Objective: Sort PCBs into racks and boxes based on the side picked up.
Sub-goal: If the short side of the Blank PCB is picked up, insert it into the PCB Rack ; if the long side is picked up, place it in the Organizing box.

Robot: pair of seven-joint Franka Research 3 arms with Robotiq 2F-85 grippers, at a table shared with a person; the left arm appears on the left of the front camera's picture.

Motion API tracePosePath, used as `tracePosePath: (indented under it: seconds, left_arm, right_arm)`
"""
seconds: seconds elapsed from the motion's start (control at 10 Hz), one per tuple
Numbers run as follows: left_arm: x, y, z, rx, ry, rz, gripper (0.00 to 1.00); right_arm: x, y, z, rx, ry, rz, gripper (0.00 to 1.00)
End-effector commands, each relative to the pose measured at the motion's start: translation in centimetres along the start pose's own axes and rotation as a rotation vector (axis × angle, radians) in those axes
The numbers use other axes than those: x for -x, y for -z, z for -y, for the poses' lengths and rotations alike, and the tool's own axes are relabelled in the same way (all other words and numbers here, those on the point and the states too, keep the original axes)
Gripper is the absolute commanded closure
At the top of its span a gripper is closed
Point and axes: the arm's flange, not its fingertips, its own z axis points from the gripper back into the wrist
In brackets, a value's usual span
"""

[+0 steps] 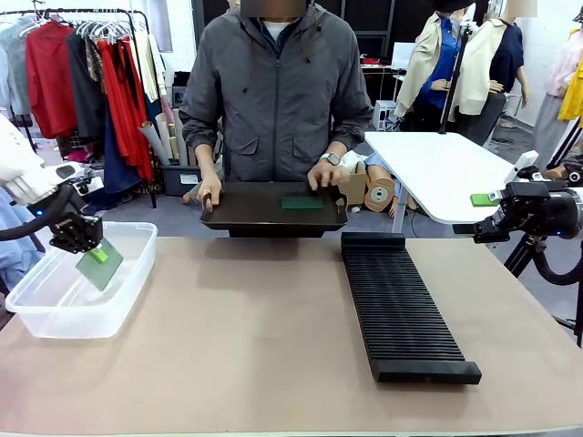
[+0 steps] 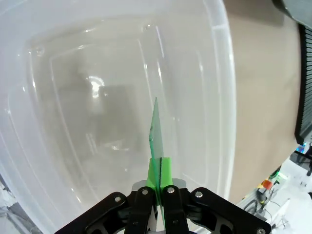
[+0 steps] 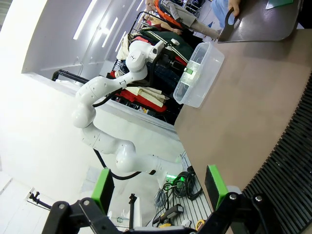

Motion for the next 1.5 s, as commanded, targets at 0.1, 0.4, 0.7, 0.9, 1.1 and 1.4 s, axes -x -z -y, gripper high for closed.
tracePosePath:
  seconds: [0.1,0.4,0.7,0.9,1.1,1.4]
  left_arm:
    - [-1.5,1.3,-0.4,-0.022,-0.036,-0.038,1.0]
    - [-2.3,3.0,-0.9,-0.026,-0.015,-0.073,1.0]
    - [-2.3,2.6,-0.7,-0.057,-0.069,-0.056,0.72]
    - [-2.2,2.2,-0.7,-0.056,-0.068,-0.039,0.32]
    - [-1.8,1.5,-0.5,-0.084,-0.076,-0.024,0.0]
    - [0.4,-0.9,1.4,-0.137,-0.141,-0.017,0.0]
  right_arm:
    - [-0.2,-0.1,-0.2,0.001,-0.01,0.0,0.0]
    - [-0.2,-0.1,-0.2,0.001,-0.01,0.0,0.0]
    - [-0.2,-0.1,-0.2,0.001,-0.01,0.0,0.0]
    - [-0.2,-0.1,-0.2,0.001,-0.01,0.0,0.0]
    - [-0.2,-0.1,-0.2,0.001,-0.01,0.0,0.0]
    - [-0.2,-0.1,-0.2,0.001,-0.01,0.0,0.0]
